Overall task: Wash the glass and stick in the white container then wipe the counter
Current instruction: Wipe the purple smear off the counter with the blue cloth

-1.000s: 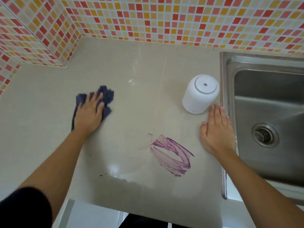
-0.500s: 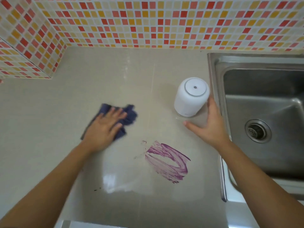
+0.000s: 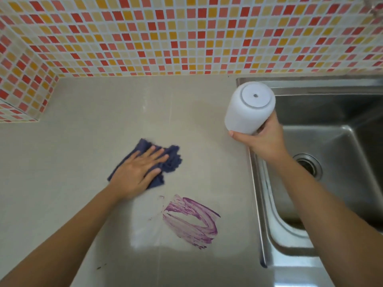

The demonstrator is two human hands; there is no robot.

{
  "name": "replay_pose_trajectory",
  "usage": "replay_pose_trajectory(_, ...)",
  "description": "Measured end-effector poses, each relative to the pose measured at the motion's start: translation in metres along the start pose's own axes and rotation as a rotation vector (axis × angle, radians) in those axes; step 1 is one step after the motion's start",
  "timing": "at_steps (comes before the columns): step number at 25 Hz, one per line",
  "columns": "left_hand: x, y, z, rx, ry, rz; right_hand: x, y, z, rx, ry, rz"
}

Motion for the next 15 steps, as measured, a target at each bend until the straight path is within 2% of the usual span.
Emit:
replay_pose_trajectory(3,0.054,0.073,-0.021,-0.117,0.038,-0.294,0.011,0.016,-0.025,-0.005,-0.057,-0.036)
replay_pose_trajectory(5,0.040,0.137,-0.018,-0.126,0.031,-0.368,0.018,0.021,-0.030,-0.022,-0.074,-0.067)
replay_pose_trajectory(8,-0.052,0.190,0.007,-0.039,-0.020,-0.182,0.029,0.030,-0.034,-0.038,-0.080,-0.106)
replay_pose_trajectory(10,-0.115,0.156,0.027,0.062,0.020,0.151,0.036,0.034,-0.038,-0.038,-0.093,-0.119)
replay_pose_trajectory(12,-0.115,0.104,0.029,0.103,0.015,0.362,0.038,0.037,-0.046,-0.030,-0.111,-0.125)
replay_pose_trajectory(13,-0.090,0.095,0.020,0.058,0.012,0.367,0.036,0.038,-0.048,-0.024,-0.112,-0.115)
replay_pose_trajectory(15,-0.024,0.113,0.001,-0.035,0.021,0.168,0.033,0.039,-0.056,-0.028,-0.109,-0.100)
Point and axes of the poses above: each hand's wrist, its own y-axis towards the middle knuckle, its own z-axis out of the palm, x = y × z, the point moved 10 cm from there along y, towards the middle knuckle, and after that the axes turned 1 degree about -y, right-handed, at the moved point
